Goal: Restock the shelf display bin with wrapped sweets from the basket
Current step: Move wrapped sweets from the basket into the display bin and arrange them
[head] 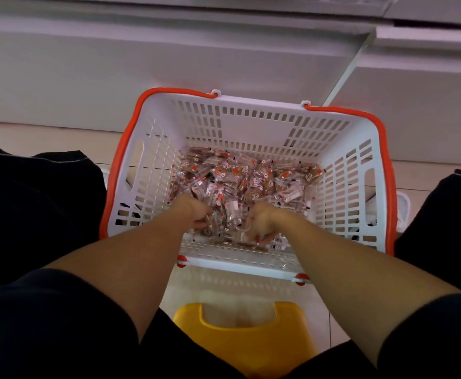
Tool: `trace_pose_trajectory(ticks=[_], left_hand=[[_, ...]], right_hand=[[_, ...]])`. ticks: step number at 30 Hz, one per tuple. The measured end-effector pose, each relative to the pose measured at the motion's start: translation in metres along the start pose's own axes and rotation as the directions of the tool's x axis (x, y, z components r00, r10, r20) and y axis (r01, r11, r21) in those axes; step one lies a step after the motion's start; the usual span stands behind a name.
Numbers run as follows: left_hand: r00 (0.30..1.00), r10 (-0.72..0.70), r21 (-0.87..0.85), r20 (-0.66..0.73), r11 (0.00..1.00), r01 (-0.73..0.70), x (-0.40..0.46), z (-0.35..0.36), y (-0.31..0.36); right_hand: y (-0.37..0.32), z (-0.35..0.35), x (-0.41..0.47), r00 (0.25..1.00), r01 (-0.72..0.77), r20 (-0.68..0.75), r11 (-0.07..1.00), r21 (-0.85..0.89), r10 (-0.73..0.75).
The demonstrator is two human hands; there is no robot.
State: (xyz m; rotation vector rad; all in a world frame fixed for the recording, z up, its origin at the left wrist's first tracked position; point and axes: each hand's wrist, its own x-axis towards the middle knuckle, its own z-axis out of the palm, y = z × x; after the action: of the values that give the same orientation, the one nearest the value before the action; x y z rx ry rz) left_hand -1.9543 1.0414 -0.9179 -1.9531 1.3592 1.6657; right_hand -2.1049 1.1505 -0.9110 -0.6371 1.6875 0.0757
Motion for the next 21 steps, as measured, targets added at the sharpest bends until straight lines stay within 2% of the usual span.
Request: trace_pose_trajectory(ticks=[2, 6, 8, 11, 13, 16, 19, 21], left_hand=[[0.989, -0.034, -0.107, 0.142, 0.993, 0.05, -0.008, -0.001, 0.005], [0.931, 0.035, -0.264, 0.364, 0.962, 0.068, -0.029, -0.009, 0.022], [0.889, 0.119, -0.375, 0.443, 0.925, 0.063, -0.039, -0.014, 0.038], [0.81, 0.294, -0.442, 0.507, 0.896, -0.048, -0.061, -0.021, 0.068], [0.778, 0.37, -0.42, 0.507, 0.895, -0.152, -0.081, -0.03, 0.09], [0.703, 0.477, -0.443, 0.528, 0.86, -0.252, -0.123, -0.049, 0.123], [0.63, 0.51, -0.448, 0.585, 0.851, -0.273, -0.173, -0.07, 0.154], [0.568, 0.49, -0.413, 0.661, 0.87, -0.269, -0.207, -0.086, 0.169]], right_hand=[[0.002, -0.018, -0.011, 1.0, 0.024, 0.006, 0.994, 0.107, -0.025], [0.002, -0.063, -0.045, 0.986, 0.148, 0.009, 0.899, 0.412, -0.166], [0.0, -0.083, -0.066, 0.969, 0.231, -0.047, 0.829, 0.509, -0.241], [-0.008, -0.109, -0.101, 0.918, 0.379, -0.166, 0.676, 0.632, -0.359], [-0.014, -0.125, -0.127, 0.877, 0.455, -0.22, 0.594, 0.664, -0.426], [-0.025, -0.142, -0.171, 0.84, 0.521, -0.241, 0.603, 0.604, -0.485], [-0.037, -0.151, -0.208, 0.804, 0.582, -0.269, 0.607, 0.542, -0.531], [-0.044, -0.155, -0.236, 0.748, 0.649, -0.313, 0.545, 0.531, -0.585]])
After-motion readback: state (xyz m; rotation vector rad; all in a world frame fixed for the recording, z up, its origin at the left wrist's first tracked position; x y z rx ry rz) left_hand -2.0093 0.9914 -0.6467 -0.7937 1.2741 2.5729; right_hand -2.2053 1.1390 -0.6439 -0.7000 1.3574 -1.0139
